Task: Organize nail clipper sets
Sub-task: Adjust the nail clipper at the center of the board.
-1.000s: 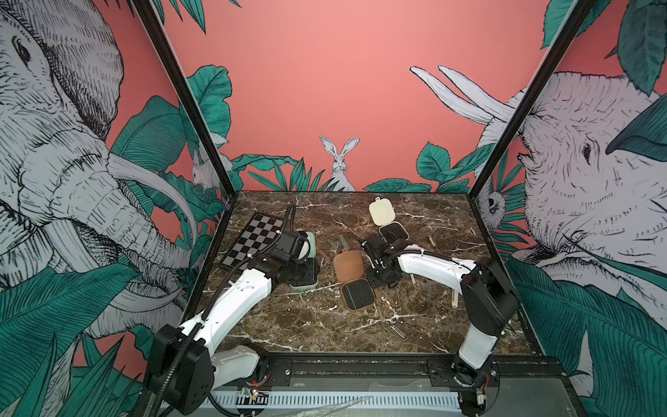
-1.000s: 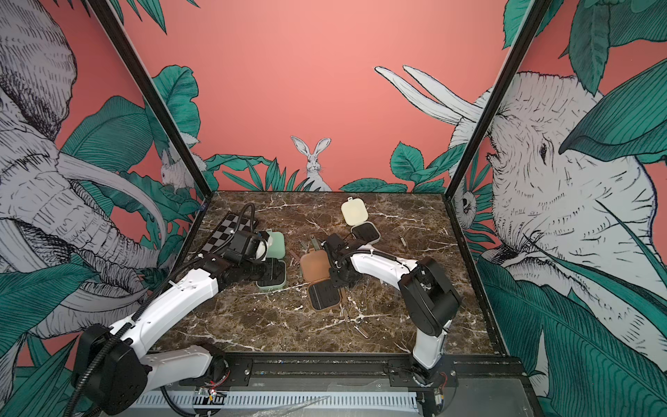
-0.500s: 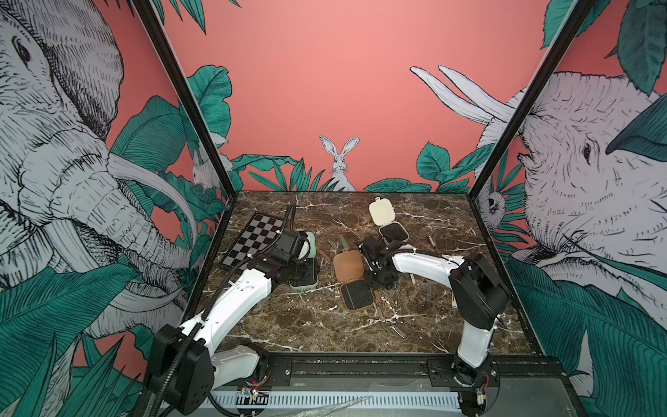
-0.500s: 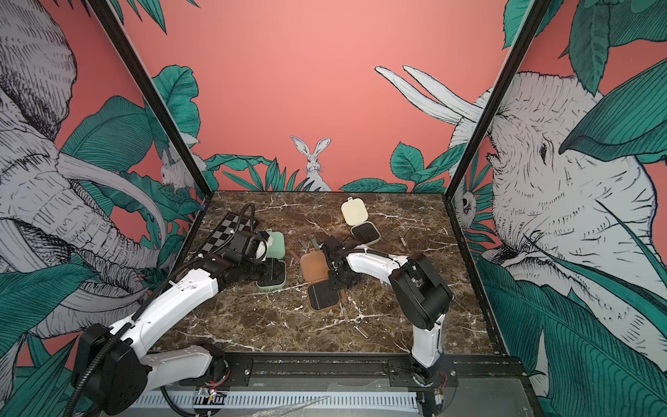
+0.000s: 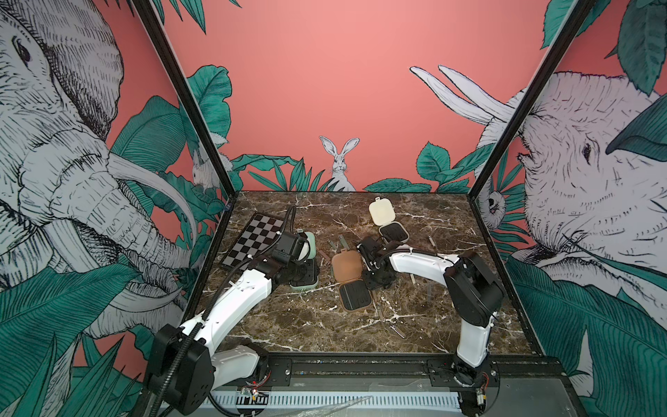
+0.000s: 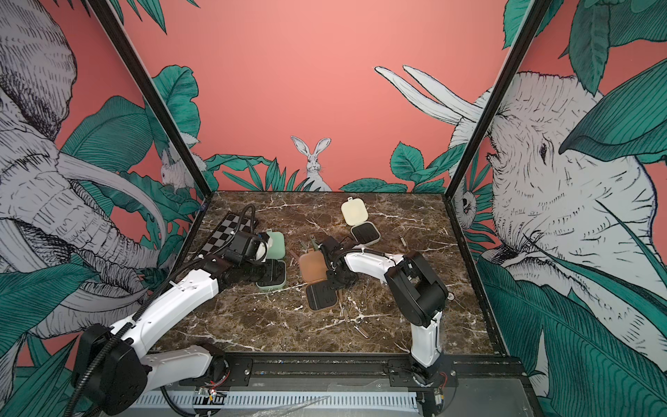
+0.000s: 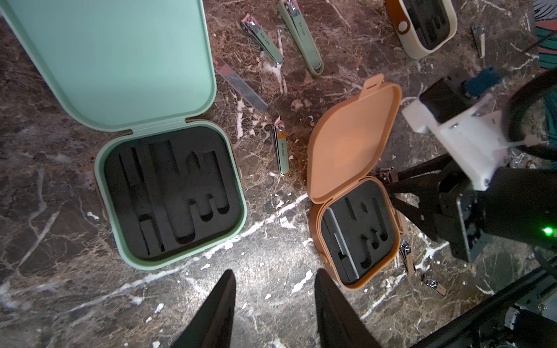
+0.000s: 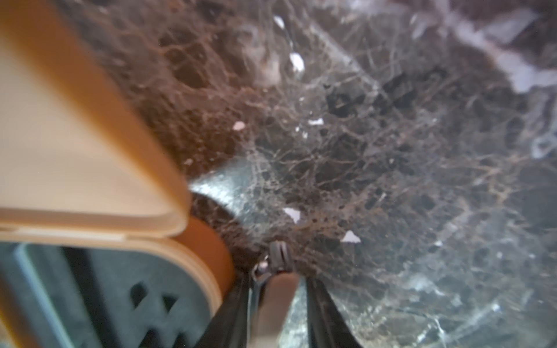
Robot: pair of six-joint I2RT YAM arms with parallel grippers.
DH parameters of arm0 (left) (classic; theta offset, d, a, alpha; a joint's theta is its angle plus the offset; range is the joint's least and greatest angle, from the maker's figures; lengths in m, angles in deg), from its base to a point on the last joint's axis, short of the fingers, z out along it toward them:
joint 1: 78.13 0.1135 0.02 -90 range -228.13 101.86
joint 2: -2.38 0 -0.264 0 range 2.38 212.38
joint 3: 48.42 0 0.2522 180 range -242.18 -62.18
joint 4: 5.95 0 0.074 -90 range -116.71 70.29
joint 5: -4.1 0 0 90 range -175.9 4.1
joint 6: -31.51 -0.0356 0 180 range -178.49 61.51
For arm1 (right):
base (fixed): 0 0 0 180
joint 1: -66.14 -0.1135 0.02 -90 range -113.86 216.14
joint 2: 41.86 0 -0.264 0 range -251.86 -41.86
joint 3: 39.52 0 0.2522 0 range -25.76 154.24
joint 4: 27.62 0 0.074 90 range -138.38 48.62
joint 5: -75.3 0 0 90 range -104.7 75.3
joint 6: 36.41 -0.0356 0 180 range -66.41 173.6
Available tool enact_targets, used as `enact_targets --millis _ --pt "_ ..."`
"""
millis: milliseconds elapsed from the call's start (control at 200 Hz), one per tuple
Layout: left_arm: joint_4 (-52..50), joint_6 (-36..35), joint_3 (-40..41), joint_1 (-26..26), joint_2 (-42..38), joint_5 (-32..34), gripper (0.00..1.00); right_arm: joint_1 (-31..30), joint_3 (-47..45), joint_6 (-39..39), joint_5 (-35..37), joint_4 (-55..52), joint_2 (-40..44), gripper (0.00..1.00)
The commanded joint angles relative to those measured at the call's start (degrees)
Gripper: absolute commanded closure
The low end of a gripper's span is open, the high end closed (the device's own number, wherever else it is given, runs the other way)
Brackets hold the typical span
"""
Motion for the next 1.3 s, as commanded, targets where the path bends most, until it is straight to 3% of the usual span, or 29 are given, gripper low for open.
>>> enact_targets --millis 0,190,455,645,860,1090,1295 --pt "-0.4 0.5 1.0 -0.1 -2.0 0.0 0.54 0.2 -1.7 -0.2 0.7 -0.4 0.3 0.61" --pt "-0.3 0.7 1.1 -0.1 -1.9 -0.1 0.54 0.2 -0.9 0.2 1.9 -1.7 1.1 0.59" --pt "-0.2 0.7 1.0 -0.1 -1.7 -0.3 0.54 0.5 -1.8 -0.2 2.0 -1.5 4.6 0.74" --pt "0.1 1.0 0.8 -0.2 -1.3 -0.7 0.54 3.3 -4.7 -1.2 -5.4 2.0 5.1 0.86" --pt "-0.3 1.1 0.5 -0.1 -1.4 -0.6 0.54 5.2 -7.2 -1.7 -7.9 4.6 6.1 0.82" --pt "-0.3 1.6 0.4 -0.2 -1.3 -0.9 0.54 10.0 -12.5 -2.9 -18.2 12.1 7.3 0.87" --pt "-0.3 2.2 0.4 -0.2 -1.4 -1.0 0.54 13.6 -16.1 -1.7 -21.6 15.1 7.3 0.86"
